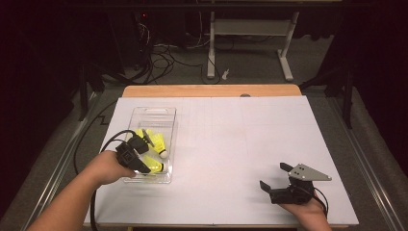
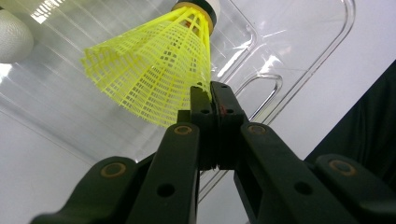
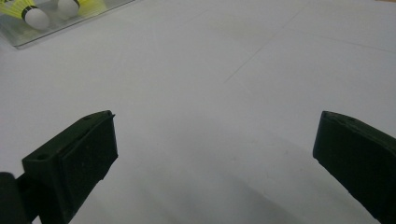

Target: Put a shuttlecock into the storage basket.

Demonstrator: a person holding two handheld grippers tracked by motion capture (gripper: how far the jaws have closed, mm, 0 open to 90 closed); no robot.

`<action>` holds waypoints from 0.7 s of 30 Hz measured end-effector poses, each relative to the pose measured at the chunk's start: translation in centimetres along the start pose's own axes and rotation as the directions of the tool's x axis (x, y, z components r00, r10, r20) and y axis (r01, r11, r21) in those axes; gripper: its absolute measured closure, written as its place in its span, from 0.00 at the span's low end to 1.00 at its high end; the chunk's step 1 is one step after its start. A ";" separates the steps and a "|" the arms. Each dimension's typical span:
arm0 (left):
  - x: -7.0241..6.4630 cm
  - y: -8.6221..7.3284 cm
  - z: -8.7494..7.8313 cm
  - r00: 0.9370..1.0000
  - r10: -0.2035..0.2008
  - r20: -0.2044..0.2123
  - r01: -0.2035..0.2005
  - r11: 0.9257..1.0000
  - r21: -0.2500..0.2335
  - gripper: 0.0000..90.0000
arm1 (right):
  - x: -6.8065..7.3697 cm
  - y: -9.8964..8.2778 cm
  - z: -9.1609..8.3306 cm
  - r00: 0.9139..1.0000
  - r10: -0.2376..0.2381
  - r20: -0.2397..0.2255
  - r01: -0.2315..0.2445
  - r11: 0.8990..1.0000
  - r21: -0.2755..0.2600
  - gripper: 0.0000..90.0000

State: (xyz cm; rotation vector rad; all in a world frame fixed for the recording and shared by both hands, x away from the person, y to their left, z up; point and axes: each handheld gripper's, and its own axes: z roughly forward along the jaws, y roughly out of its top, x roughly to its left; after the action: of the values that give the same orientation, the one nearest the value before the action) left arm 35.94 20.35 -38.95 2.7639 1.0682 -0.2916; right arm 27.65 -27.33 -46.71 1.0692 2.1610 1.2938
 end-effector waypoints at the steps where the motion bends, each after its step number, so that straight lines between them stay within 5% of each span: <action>1: 0.1 0.0 0.0 1.000 0.013 -0.009 -0.013 1.000 0.001 0.99 | 0.0 0.0 0.0 1.000 0.000 0.000 0.000 1.000 0.000 0.00; 4: 0.1 0.1 0.1 1.000 -0.015 -0.006 0.015 1.000 0.006 0.96 | 0.0 0.0 0.0 1.000 0.001 0.000 -0.001 1.000 0.000 0.00; 12: 0.4 0.1 0.1 1.000 -0.010 -0.021 0.010 1.000 -0.004 0.93 | 0.0 0.0 0.0 1.000 0.000 0.000 0.000 1.000 0.002 0.00; 15: 0.2 0.0 0.0 0.999 -0.051 -0.016 0.051 0.999 0.010 0.90 | 0.0 0.0 0.1 1.000 -0.001 -0.004 0.001 1.000 0.010 0.00; 21: 0.4 -0.1 -0.3 0.997 -0.071 -0.018 0.071 0.997 0.003 0.85 | 0.0 0.0 0.1 1.000 -0.001 -0.004 0.001 1.000 0.010 0.00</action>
State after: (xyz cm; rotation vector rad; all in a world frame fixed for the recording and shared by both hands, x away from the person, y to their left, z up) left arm 36.19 20.79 -38.80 2.7407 1.1733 -0.2785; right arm 27.71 -27.30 -46.76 1.0710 2.1725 1.2867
